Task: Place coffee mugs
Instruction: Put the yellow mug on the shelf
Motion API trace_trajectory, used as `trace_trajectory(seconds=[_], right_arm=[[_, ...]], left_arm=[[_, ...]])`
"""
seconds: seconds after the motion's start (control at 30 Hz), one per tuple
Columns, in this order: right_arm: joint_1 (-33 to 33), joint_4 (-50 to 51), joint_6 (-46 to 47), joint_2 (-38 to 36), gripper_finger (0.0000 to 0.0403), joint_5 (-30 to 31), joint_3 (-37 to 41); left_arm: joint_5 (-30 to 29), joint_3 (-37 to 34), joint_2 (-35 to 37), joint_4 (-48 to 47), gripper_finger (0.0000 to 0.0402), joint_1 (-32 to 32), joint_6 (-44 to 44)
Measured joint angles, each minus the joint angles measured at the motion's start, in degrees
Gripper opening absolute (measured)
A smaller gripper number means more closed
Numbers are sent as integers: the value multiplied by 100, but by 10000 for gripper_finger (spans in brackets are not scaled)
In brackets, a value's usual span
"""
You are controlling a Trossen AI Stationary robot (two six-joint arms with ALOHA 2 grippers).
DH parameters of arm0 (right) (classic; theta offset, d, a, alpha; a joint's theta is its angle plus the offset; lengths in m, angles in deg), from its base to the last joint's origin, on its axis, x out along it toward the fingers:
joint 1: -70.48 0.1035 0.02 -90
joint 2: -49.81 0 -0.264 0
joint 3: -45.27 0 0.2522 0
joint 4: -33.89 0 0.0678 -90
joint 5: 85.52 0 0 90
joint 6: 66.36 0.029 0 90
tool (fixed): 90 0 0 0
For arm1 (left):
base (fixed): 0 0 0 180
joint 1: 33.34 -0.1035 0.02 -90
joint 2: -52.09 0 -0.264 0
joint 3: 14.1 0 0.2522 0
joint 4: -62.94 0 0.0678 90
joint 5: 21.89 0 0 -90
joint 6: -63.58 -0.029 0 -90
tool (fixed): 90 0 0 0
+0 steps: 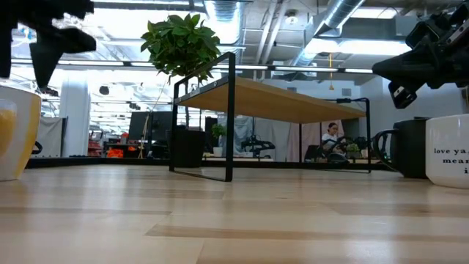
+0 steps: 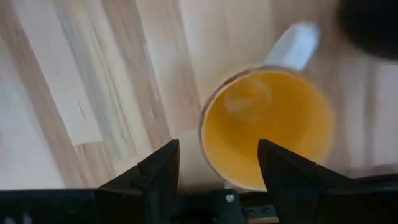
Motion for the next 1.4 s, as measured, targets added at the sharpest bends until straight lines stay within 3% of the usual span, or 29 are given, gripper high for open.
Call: trace_trajectory(seconds=[0.5, 0.6, 0.77, 0.9, 1.03, 1.17, 1.4], right_arm=[[1, -1, 2, -1, 44, -1, 1], [1, -1, 0, -1, 44, 1, 0], [1, -1, 2, -1, 44, -1, 1], [1, -1, 1, 1, 44, 1, 1], [0, -1, 1, 1, 44, -1, 1], [0, -1, 1, 0, 44, 0, 0], [0, -1, 0, -1, 44, 0, 1]], left_arm=[[-133, -1199, -96, 894, 193, -79, 798], [-170, -1196, -94, 897, 150, -80, 704], [287, -848, -96, 721, 17, -262, 833], [185, -17, -96, -119, 5, -537, 752], [-425, 1455, -94, -878, 4, -1013, 418], [-932, 3088, -228, -964, 3, -1755, -135], [-1035, 5677, -1865, -1036, 2, -3148, -1971]])
